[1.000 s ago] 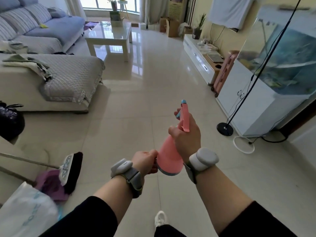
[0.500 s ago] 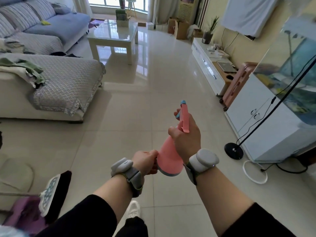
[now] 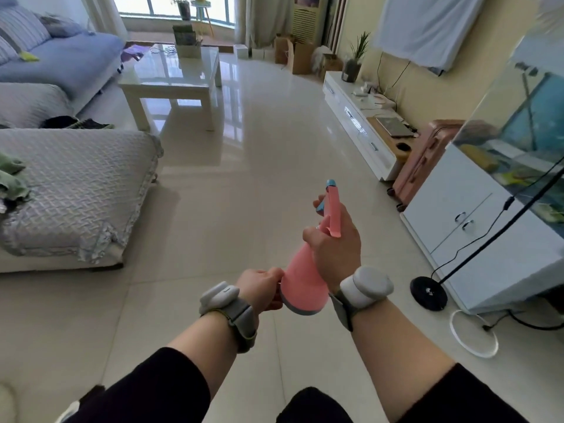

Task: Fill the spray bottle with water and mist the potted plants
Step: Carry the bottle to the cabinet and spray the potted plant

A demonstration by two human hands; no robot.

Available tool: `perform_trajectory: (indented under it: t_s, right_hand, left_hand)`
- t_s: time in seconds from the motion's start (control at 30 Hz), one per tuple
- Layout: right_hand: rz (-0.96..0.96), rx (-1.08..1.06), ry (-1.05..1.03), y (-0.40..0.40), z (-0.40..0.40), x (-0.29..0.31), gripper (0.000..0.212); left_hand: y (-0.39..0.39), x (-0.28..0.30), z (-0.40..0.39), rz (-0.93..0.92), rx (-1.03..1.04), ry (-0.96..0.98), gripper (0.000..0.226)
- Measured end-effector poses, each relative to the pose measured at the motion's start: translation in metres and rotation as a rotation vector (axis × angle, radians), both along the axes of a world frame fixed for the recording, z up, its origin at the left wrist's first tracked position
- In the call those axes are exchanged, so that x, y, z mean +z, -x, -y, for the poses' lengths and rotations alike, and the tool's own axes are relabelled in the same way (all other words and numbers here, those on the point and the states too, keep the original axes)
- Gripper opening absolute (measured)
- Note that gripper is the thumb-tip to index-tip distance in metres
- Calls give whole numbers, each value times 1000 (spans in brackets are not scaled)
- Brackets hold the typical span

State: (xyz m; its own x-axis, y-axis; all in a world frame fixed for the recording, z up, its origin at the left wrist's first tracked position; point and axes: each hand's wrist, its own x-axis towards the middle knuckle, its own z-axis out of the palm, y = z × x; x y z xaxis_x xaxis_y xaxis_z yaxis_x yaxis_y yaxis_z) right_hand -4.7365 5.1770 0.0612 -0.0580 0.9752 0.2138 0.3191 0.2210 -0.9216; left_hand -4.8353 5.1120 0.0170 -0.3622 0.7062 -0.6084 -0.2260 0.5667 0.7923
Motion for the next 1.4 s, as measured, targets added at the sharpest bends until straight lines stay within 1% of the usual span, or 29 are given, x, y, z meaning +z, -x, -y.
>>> perform_trajectory:
  t_s: [0.07, 0.17, 0.27, 0.4, 0.5, 0.57, 0.63, 0.77, 0.87, 0.97, 1.1, 1.17, 1.2, 1.3, 1.37, 1.4]
  right_hand:
    - [-2, 21, 25, 7, -20, 1, 46]
    - [12, 44, 40, 23, -66, -4, 44]
    - [32, 24, -27, 43, -119, -8, 45]
    - [-3, 12, -23, 71, -197, -4, 46]
    - [7, 16, -68, 90, -253, 2, 47]
    - [19, 46, -75, 100, -285, 6, 45]
    - [-2, 85, -22, 110, -315, 8, 43]
    - [27, 55, -37, 137, -363, 6, 30]
    - [19, 61, -18, 169, -406, 2, 30]
    - [14, 59, -58, 202, -455, 1, 35]
    - [-152, 116, 49, 244, -521, 13, 52]
    - [-149, 125, 44, 251, -533, 19, 52]
    - [-156, 106, 35, 265, -559, 20, 52]
    - [-138, 37, 49, 290, -602, 15, 51]
    - [-66, -87, -29, 306, -634, 7, 48]
    - [-32, -117, -56, 309, -638, 5, 49]
  left_hand:
    - [10, -1, -20, 5, -4, 5, 18]
    - [28, -3, -66, 13, -12, 14, 19]
    - [46, -3, -118, 20, -16, 10, 18]
    - [69, 3, -194, 38, 1, -11, 13]
    - [87, 7, -251, 76, 13, -21, 9]
    - [98, 9, -282, 115, 18, -20, 8]
    - [109, 7, -310, 116, 40, -5, 12]
    - [134, 4, -355, 115, 67, -6, 18]
    - [164, 1, -397, 109, 66, -11, 17]
    - [203, -1, -452, 107, 54, -27, 17]
    - [253, 5, -526, 92, 14, -33, 16]
    - [261, 12, -539, 88, 8, -35, 13]
    - [279, 13, -567, 91, -9, -39, 12]
    - [303, 11, -611, 83, -36, -22, 13]
    - [314, 10, -640, 92, -50, -16, 14]
    - [315, 9, -643, 88, -52, -6, 14]
